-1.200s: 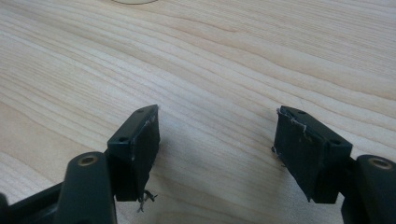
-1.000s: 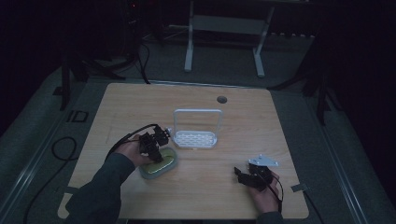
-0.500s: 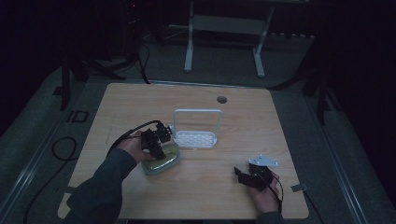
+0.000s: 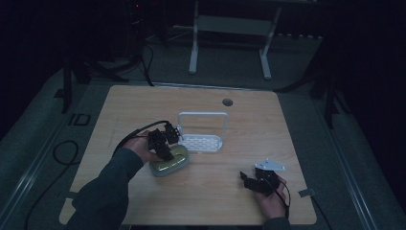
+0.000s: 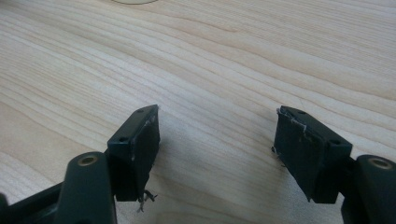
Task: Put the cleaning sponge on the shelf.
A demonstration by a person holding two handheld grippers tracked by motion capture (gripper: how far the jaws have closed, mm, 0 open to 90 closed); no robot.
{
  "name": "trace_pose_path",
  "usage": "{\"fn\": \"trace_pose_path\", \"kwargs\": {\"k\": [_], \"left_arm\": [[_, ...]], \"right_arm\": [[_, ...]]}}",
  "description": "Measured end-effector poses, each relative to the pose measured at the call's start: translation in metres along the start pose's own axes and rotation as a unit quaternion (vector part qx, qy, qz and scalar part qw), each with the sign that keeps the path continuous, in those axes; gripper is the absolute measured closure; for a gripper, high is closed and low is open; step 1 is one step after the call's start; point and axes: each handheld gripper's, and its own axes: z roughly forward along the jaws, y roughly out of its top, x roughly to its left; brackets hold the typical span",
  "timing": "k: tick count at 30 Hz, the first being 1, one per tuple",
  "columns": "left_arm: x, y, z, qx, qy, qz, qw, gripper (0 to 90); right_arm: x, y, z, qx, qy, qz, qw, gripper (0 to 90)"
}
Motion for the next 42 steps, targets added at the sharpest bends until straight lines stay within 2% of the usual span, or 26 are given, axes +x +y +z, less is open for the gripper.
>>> {"fn": "trace_pose_path", "kwargs": {"k": [16,21,27,33,42], "left_arm": [[0.001,0.012,-0.007,0.002,0.013,0.028,0.9995,71.6],[-0.001,0.018,-0.009,0.008,0.016,0.054,0.9984,71.6],[0.001,0.024,-0.01,0.003,0.015,0.057,0.9983,71.6],[-0.001,0.029,-0.013,0.005,0.022,0.082,0.9964,71.7],[-0.002,0.04,-0.018,0.005,0.025,0.099,0.9947,71.7]], "right_arm": [[0.0,0.0,0.0,0.0,0.0,0.0,1.0,30.6],[0.0,0.0,0.0,-0.001,0.0,-0.002,1.0,30.6],[0.0,0.0,0.0,-0.001,0.0,-0.001,1.0,30.6],[0.0,0.0,0.0,-0.001,0.0,-0.001,1.0,30.6],[0.0,0.0,0.0,-0.001,0.0,0.0,1.0,30.6]]}}
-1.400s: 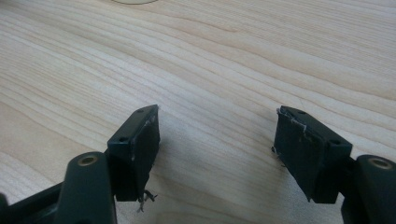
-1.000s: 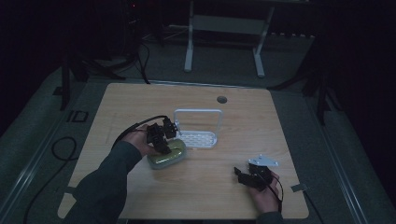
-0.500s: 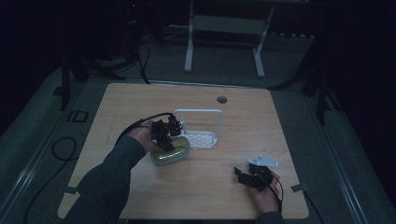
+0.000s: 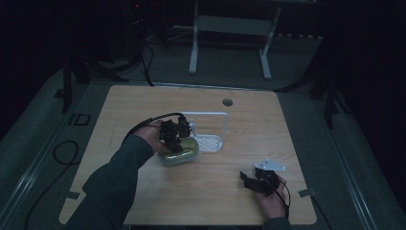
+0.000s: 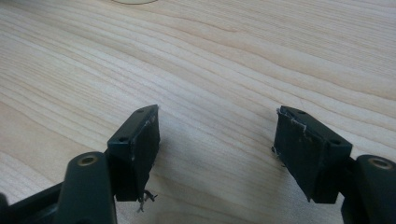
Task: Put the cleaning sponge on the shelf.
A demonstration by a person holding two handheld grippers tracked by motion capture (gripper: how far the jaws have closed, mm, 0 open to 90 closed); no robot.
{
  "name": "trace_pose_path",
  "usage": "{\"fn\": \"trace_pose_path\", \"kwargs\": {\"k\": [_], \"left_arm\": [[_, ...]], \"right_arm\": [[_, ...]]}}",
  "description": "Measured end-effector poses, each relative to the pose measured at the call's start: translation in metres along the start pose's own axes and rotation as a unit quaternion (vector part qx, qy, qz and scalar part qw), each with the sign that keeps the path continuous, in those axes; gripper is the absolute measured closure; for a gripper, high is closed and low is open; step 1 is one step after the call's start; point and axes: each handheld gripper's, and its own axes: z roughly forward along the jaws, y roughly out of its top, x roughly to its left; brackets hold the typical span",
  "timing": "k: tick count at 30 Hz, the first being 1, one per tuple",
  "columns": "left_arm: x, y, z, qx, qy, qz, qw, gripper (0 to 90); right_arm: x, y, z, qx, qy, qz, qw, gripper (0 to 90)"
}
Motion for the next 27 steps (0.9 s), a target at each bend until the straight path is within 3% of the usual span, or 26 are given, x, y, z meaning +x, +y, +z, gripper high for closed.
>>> {"fn": "trace_pose_path", "kwargs": {"k": [9,27], "left_arm": [[-0.001,0.01,-0.002,-0.006,0.001,0.024,0.9997,71.7],[-0.001,0.022,0.008,-0.002,-0.001,0.046,0.9989,71.7]], "right_arm": [[0.0,0.0,0.0,0.0,0.0,-0.001,1.0,30.6],[0.0,0.0,0.0,0.0,0.0,0.0,1.0,30.6]]}}
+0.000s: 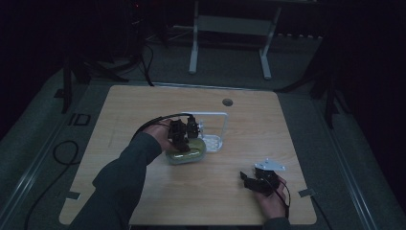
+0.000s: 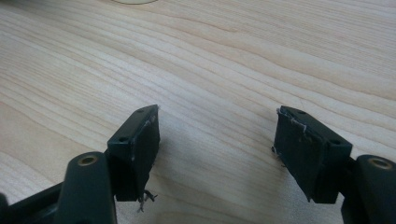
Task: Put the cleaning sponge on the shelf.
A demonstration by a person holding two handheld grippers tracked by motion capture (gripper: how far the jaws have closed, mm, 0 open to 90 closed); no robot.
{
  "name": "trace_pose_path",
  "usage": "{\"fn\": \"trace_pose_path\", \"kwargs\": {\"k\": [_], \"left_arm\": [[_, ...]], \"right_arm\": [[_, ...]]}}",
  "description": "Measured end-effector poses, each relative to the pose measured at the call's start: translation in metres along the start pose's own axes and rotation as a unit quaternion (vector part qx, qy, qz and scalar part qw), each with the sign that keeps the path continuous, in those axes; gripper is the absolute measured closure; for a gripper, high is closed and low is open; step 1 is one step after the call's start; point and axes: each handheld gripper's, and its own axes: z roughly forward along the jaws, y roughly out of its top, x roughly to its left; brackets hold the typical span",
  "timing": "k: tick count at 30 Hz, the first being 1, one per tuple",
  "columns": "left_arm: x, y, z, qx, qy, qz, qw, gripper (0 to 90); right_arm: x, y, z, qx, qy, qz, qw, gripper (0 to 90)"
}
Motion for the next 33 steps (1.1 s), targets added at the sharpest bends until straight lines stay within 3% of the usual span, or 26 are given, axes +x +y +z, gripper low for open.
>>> {"fn": "trace_pose_path", "kwargs": {"k": [9,18,19,33], "left_arm": [[-0.001,0.009,0.004,-0.006,0.0,0.014,0.9999,71.6],[0.0,0.013,0.008,-0.006,0.011,0.019,0.9997,71.6],[0.0,0.015,0.009,-0.007,0.019,0.022,0.9995,71.6],[0.001,0.021,0.014,-0.006,0.026,0.034,0.9991,71.7]], "right_arm": [[0.0,0.0,0.0,0.0,0.0,0.0,1.0,30.6],[0.0,0.0,0.0,0.0,0.0,0.0,1.0,30.6],[0.0,0.0,0.0,0.0,0.0,0.0,1.0,30.6],[0.0,0.0,0.0,0.0,0.0,0.0,1.0,30.6]]}}
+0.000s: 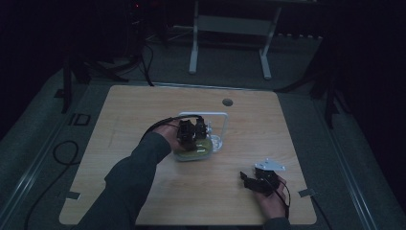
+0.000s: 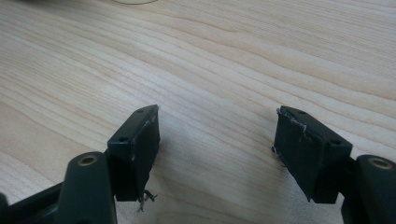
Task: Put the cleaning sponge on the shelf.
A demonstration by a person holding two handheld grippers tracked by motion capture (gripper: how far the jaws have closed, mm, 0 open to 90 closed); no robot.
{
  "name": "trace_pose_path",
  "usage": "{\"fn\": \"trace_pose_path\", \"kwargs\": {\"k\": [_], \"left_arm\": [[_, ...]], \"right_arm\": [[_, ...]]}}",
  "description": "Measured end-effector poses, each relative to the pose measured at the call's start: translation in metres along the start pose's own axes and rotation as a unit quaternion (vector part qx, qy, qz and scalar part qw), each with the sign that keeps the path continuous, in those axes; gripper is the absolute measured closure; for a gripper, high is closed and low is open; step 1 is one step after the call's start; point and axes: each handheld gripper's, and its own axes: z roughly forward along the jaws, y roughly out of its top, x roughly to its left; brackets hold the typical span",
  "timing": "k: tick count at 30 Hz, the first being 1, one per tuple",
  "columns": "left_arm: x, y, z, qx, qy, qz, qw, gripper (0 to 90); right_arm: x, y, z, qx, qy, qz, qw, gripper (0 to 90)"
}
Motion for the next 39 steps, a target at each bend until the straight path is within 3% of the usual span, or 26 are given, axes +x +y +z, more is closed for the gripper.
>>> {"fn": "trace_pose_path", "kwargs": {"k": [16,21,23,35,39], "left_arm": [[0.002,0.012,0.008,0.003,0.005,0.02,0.9998,71.7],[0.004,0.013,0.01,0.005,0.005,0.017,0.9998,71.6],[0.006,0.015,0.011,0.016,0.008,0.023,0.9996,71.6],[0.012,0.021,0.011,0.016,0.013,0.049,0.9986,71.6],[0.013,0.022,0.013,0.016,0.011,0.048,0.9987,71.6]], "right_arm": [[0.0,0.0,0.0,0.0,0.0,0.0,1.0,30.6],[0.0,0.0,0.0,0.0,0.0,0.0,1.0,30.6],[0.0,0.0,0.0,0.0,0.001,-0.001,1.0,30.6],[0.0,0.0,0.0,0.0,0.002,-0.003,1.0,30.6],[0.0,0.0,0.0,0.0,0.002,-0.003,1.0,30.6]]}}
